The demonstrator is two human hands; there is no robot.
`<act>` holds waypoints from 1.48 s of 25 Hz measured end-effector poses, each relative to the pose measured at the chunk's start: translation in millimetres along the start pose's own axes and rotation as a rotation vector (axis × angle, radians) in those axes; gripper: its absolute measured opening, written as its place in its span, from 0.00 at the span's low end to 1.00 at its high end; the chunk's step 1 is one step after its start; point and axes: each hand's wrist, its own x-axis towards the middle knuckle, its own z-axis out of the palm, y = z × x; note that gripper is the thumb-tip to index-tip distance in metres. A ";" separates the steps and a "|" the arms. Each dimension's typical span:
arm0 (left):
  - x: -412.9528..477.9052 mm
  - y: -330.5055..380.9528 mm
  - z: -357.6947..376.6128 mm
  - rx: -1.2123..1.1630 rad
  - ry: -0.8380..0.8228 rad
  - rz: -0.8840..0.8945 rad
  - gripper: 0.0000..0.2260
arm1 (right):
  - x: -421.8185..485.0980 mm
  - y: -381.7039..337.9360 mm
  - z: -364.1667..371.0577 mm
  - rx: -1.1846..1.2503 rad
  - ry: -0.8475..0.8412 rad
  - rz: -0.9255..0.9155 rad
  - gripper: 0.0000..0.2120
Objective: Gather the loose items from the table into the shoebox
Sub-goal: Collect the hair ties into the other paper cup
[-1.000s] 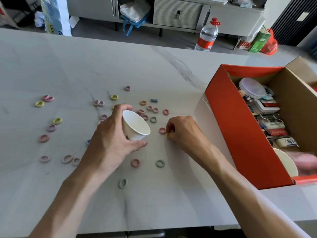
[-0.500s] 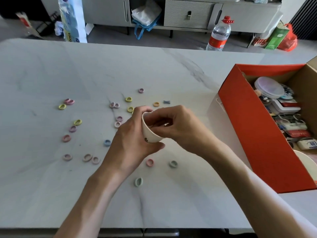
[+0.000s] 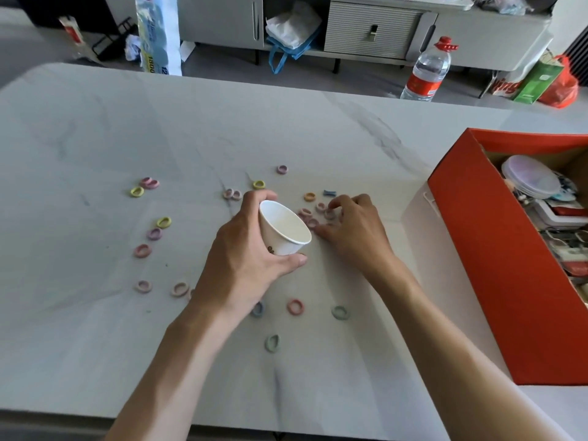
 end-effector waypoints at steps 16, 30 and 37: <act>-4.0 0.9 -8.8 -0.017 -0.045 -0.008 0.35 | -22.8 -45.2 -53.4 0.414 -0.024 -0.104 0.04; 0.3 0.1 -23.7 -0.038 0.041 -0.029 0.35 | -3.1 -43.3 -26.8 0.300 0.181 -0.105 0.10; 2.5 -4.1 -35.4 -0.066 0.078 -0.030 0.34 | 51.6 -35.7 5.3 -0.003 -0.012 -0.053 0.13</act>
